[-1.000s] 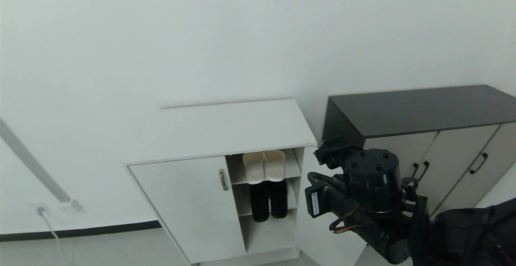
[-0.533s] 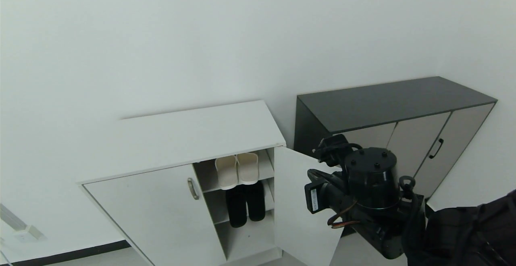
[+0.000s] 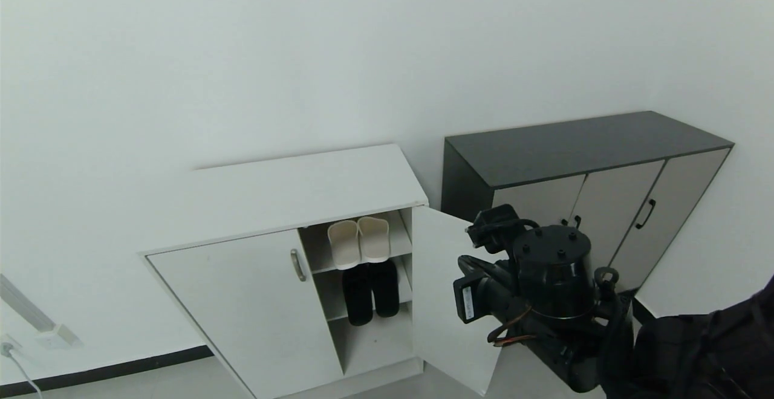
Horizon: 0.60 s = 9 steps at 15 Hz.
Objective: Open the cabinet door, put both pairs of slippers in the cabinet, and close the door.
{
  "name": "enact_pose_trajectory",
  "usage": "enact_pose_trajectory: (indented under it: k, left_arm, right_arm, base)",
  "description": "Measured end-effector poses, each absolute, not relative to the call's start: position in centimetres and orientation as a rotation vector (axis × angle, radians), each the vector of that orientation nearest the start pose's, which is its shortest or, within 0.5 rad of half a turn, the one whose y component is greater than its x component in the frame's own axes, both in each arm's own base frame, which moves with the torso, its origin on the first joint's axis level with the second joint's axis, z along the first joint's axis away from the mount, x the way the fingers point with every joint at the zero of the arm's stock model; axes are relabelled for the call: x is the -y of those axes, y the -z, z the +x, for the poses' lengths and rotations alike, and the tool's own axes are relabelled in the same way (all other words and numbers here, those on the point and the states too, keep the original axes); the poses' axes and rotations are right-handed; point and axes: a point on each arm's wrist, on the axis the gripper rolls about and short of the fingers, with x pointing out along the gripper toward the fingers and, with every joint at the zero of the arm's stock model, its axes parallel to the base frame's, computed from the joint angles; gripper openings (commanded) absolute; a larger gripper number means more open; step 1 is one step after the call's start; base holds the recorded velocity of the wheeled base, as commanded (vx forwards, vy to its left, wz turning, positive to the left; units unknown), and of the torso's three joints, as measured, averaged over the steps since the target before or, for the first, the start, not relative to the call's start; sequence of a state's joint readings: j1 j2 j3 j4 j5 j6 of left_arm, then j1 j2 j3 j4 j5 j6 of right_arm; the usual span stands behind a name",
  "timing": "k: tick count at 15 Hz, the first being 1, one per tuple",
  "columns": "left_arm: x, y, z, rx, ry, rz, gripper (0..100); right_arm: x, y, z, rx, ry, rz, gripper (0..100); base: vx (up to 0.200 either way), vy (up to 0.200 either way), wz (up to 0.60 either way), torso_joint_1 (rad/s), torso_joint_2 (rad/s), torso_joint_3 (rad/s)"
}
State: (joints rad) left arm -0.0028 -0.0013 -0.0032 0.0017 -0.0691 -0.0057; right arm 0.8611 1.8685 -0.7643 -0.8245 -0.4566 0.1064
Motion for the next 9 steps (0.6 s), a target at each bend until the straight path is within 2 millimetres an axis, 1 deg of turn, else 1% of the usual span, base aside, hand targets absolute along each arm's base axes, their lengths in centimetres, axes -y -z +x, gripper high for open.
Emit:
enact_pose_trajectory:
  k: [5, 9]
  left_arm:
    - [0.15, -7.61, -2.32, 0.002, 0.072, -0.006, 0]
    - [0.15, -7.62, -2.32, 0.003, 0.072, -0.004, 0]
  right_arm:
    - [-24.13, -13.7, 22.59, -0.227, -0.377, -0.062, 0]
    - [-24.36, -13.9, 22.94, -0.208, -0.371, -0.057, 0]
  base:
    - [0.0, 0.0, 0.0, 0.0, 0.0, 0.0]
    - [0.0, 0.0, 0.0, 0.0, 0.0, 0.0]
